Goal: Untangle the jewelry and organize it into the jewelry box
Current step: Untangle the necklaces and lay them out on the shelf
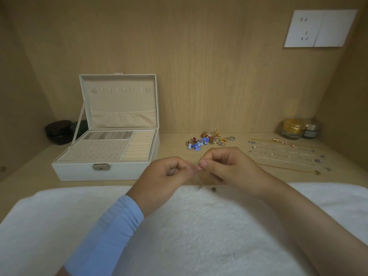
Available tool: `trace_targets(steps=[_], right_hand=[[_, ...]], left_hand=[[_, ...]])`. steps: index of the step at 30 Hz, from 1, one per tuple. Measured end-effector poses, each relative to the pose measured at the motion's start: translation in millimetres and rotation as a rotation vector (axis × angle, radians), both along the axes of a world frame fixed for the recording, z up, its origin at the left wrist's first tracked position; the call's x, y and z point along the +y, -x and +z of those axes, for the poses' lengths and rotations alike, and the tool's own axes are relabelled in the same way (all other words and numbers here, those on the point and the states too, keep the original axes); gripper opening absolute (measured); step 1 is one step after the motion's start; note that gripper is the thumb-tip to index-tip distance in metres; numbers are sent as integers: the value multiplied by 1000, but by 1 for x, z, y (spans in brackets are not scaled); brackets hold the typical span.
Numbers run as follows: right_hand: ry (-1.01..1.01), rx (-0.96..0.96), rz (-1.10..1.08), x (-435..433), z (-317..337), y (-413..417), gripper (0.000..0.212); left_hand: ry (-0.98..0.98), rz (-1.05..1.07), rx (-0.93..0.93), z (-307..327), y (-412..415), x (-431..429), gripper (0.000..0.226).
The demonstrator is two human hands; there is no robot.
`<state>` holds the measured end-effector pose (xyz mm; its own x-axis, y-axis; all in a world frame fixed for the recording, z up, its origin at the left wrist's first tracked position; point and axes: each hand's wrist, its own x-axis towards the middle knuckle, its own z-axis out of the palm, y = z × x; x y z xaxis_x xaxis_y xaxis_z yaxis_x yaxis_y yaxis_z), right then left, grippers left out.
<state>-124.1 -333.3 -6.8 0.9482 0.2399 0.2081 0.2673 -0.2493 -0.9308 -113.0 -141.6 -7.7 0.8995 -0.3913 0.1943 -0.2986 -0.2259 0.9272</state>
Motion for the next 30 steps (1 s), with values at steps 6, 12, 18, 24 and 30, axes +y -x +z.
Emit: trace_targets(steps=[6, 12, 18, 24, 30], right_hand=[[8, 31, 92, 0, 3, 4, 19], [263, 143, 132, -7, -4, 5, 17], [439, 93, 99, -6, -3, -7, 16], [622, 79, 251, 13, -1, -14, 19], [763, 24, 203, 18, -1, -17, 4]], left_hand=[[-76, -21, 1, -4, -7, 11, 19], [-606, -251, -54, -3, -2, 29, 11], [-828, -167, -67, 3, -4, 45, 8], [-881, -122, -115, 4, -7, 40, 7], [-698, -79, -170, -14, -11, 29, 5]])
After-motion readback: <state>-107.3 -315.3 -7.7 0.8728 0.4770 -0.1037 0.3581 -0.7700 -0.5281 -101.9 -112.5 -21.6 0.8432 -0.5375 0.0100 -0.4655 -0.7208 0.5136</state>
